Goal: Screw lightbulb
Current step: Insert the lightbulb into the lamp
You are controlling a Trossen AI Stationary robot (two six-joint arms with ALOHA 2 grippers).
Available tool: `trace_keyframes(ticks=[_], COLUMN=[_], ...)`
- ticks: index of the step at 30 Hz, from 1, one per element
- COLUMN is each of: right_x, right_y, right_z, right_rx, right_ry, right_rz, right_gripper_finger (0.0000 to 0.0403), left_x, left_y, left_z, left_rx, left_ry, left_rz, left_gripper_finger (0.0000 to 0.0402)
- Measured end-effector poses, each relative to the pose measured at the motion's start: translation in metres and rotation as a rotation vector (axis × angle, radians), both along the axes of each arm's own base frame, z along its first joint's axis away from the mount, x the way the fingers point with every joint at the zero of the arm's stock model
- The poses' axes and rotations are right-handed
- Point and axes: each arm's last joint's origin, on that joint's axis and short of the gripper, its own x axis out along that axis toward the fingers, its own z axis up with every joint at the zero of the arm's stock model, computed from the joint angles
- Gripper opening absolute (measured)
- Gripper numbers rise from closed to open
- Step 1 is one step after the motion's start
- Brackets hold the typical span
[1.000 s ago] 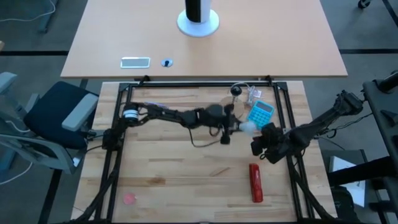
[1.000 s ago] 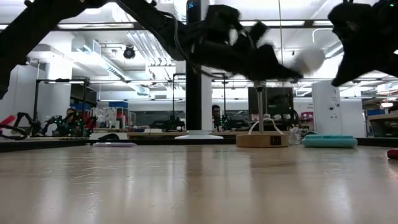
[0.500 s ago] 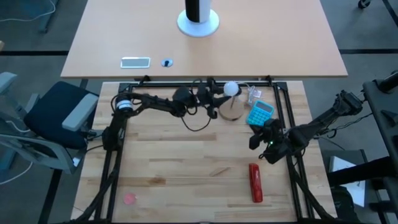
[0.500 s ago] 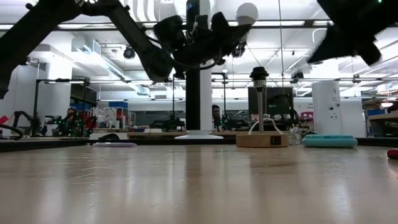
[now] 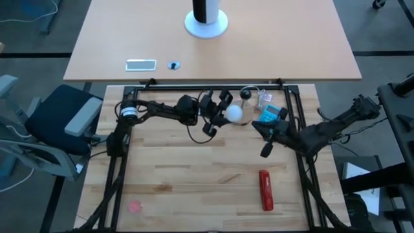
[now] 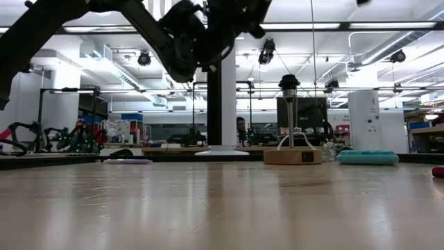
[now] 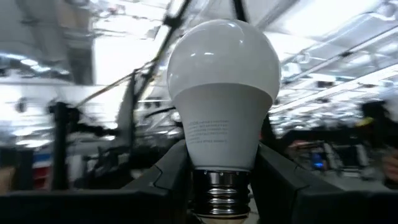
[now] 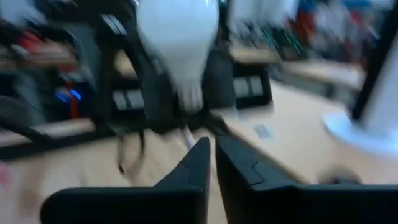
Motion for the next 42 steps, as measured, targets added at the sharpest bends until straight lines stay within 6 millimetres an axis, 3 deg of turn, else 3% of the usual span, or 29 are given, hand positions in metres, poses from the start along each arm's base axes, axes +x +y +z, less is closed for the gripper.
trace_keyframes(ticks=[4,10,15,20,32,42], right_x=[0.002,0.014,0.028,0.035,0.062,0.064], right_y=[-0.004,-0.006,-0.011,-0.016,-0.024,-0.024], right_z=[0.01,0.004,-0.002,0.009,0.016,0.021], right_rx=[-0.062,-0.078,-0.109,-0.109,-0.145,-0.144], right_ry=[-0.055,-0.029,-0.004,-0.026,-0.001,-0.005], right_rz=[0.029,0.077,0.026,0.038,0.046,0.043], right_gripper_finger=[0.009,0.0178,0.0222,0.025,0.0254,0.0179], left_x=[0.002,0.004,0.01,0.01,0.012,0.012], left_y=[-0.005,-0.002,-0.001,-0.002,-0.01,-0.01], left_z=[0.003,0.002,-0.004,-0.003,-0.002,-0.001], left_rx=[-0.003,-0.068,-0.11,-0.09,-0.053,-0.048], left_ry=[-0.003,0.031,0.112,0.091,0.078,0.075], left_rz=[-0.022,-0.002,0.022,0.035,0.045,0.049], left_gripper_finger=[0.0124,0.0124,0.0124,0.0124,0.0124,0.0122])
